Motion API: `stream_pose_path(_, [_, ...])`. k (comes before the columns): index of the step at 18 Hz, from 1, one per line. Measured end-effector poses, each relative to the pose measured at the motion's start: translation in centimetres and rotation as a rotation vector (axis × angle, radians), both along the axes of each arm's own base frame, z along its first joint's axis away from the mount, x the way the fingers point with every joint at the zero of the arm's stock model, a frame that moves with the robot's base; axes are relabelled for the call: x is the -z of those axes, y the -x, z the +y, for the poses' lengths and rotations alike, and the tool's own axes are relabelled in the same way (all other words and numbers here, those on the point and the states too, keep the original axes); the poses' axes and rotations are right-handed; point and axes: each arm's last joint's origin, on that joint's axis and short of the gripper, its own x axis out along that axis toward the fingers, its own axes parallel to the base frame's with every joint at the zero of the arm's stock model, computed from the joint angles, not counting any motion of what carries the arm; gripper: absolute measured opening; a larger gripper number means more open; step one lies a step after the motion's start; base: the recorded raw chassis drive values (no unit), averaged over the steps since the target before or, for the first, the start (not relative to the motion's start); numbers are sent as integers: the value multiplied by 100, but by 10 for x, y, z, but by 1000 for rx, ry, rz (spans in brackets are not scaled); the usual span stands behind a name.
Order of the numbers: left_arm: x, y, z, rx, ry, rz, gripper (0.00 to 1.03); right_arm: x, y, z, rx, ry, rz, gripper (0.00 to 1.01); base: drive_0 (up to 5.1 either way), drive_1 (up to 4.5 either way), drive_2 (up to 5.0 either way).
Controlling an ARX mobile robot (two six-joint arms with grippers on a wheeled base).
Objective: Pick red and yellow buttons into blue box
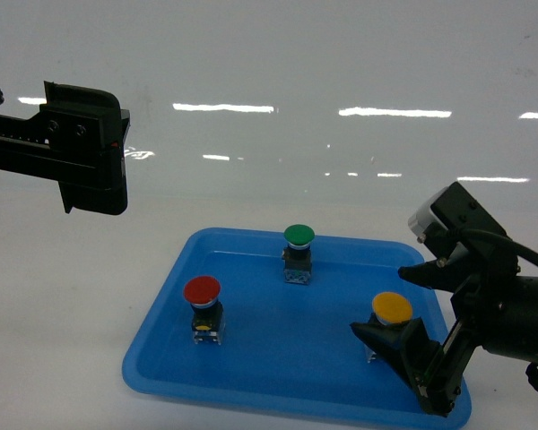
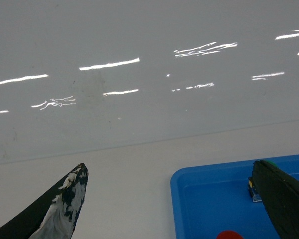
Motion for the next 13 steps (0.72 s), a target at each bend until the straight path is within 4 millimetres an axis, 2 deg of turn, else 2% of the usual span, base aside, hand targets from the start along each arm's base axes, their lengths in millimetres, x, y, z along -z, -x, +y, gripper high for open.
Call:
stream_pose_path(7, [0, 0, 0, 0, 0, 0, 98, 1, 0, 2, -1, 25, -10, 98, 0, 0, 0])
stream_pose_path(13, [0, 0, 0, 0, 0, 0, 98, 12, -12, -7, 11, 72, -20, 98, 0, 0, 0])
